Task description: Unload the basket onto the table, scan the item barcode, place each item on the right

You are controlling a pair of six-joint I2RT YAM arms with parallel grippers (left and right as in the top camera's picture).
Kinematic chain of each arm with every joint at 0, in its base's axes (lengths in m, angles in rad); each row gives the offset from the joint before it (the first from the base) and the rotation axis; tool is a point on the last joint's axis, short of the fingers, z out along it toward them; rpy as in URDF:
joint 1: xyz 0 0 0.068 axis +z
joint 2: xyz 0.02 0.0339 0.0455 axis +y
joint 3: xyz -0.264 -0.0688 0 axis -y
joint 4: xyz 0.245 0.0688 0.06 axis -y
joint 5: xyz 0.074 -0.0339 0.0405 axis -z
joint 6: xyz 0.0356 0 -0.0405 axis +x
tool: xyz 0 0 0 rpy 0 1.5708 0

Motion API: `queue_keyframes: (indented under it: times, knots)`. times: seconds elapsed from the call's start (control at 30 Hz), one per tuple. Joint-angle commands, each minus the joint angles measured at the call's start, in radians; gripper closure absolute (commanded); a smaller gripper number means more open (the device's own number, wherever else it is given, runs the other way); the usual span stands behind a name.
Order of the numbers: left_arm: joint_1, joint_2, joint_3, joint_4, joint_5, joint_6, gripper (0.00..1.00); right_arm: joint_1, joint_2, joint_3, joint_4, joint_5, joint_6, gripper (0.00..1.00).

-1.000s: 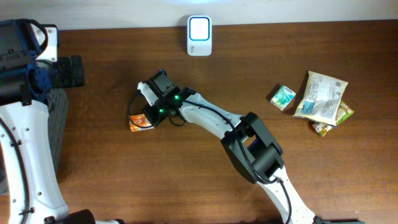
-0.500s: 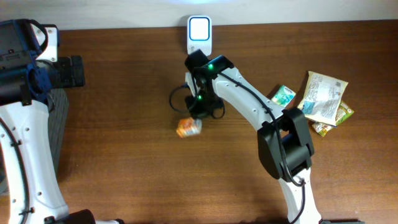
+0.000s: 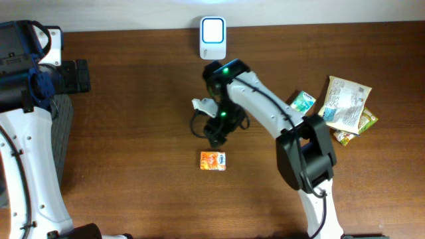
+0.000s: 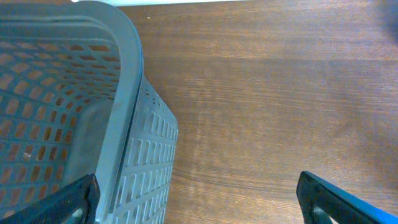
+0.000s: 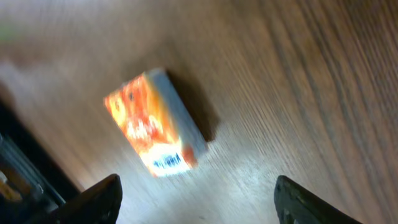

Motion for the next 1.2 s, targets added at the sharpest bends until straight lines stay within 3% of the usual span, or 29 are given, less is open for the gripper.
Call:
queue_keyframes:
  times: [0.0,0.13,0.3,0.5,0.57,0.63,0.7,0.77,1.03,1.17]
  knots:
    - [0.006,0.000,-0.002,0.002,-0.003,0.016,0.01,0.002,-0.002,-0.007,-0.010,-0.107,-0.339,0.21]
    - [0.006,0.000,-0.002,0.002,-0.003,0.016,0.01,0.023,0.048,-0.008,-0.004,-0.128,-0.383,0.22]
    - [0.006,0.000,-0.002,0.002,-0.003,0.016,0.01,0.051,0.112,-0.008,-0.013,-0.129,-0.360,0.37]
    - [0.006,0.000,-0.002,0.002,-0.003,0.016,0.01,0.056,0.165,-0.008,0.003,-0.119,-0.302,0.41]
    - [0.006,0.000,-0.002,0.002,-0.003,0.016,0.01,0.056,0.177,-0.008,0.014,-0.106,-0.264,0.54]
    - [0.006,0.000,-0.002,0.002,-0.003,0.016,0.01,0.055,0.178,-0.007,0.021,-0.095,-0.229,0.77]
    - [0.006,0.000,-0.002,0.002,-0.003,0.016,0.01,0.054,0.177,-0.002,0.020,-0.094,-0.216,0.93]
    - [0.006,0.000,-0.002,0.002,-0.003,0.016,0.01,0.050,0.177,0.005,0.020,-0.095,-0.179,0.96]
    - [0.006,0.000,-0.002,0.002,-0.003,0.016,0.01,-0.012,0.159,0.248,-0.011,-0.064,0.190,0.96]
    - [0.006,0.000,-0.002,0.002,-0.003,0.016,0.01,-0.008,0.151,0.343,0.033,0.336,0.634,0.96]
